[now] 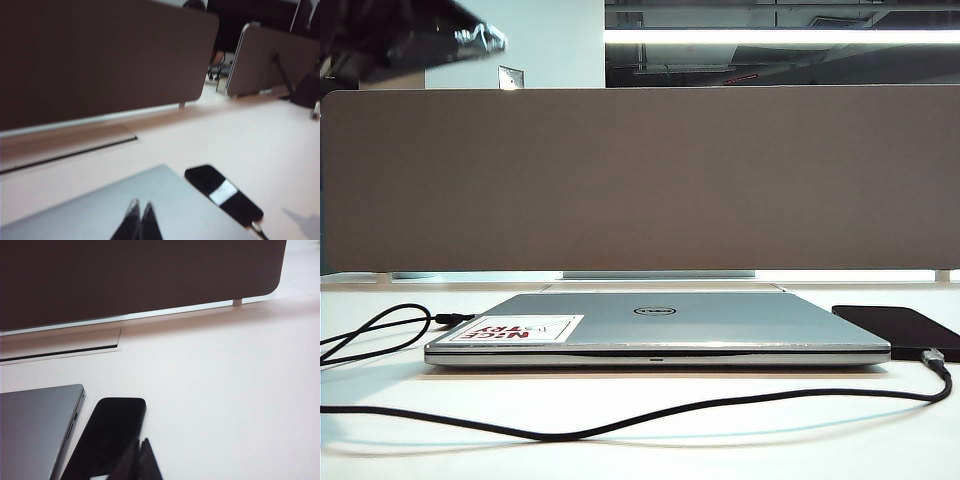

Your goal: Pick up the charging cable and the phone, plug the charging cable into the charging port on the phone, and finally place them back on the table.

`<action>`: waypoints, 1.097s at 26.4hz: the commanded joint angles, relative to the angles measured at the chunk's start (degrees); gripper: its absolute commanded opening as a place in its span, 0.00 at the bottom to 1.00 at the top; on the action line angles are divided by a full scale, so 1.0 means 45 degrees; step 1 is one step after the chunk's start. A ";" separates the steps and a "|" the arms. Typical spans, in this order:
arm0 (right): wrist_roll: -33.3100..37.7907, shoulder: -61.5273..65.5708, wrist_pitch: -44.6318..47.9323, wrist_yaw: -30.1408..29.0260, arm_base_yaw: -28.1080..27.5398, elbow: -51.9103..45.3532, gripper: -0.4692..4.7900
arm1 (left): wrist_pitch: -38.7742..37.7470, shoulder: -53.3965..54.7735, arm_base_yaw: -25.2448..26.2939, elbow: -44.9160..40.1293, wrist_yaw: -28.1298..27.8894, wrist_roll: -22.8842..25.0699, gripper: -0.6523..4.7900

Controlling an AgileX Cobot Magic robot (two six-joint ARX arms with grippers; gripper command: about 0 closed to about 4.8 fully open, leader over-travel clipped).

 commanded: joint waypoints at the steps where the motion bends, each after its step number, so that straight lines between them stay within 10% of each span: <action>1: 0.0034 0.0015 0.1282 0.0073 -0.0010 -0.0661 0.08 | 0.0738 -0.0039 -0.0010 0.0044 -0.0005 0.0044 0.11; 29: -0.1229 -0.1933 0.3691 0.1379 0.2565 -0.2778 0.08 | 0.0680 -0.0078 -0.0010 0.0044 -0.0005 0.0049 0.11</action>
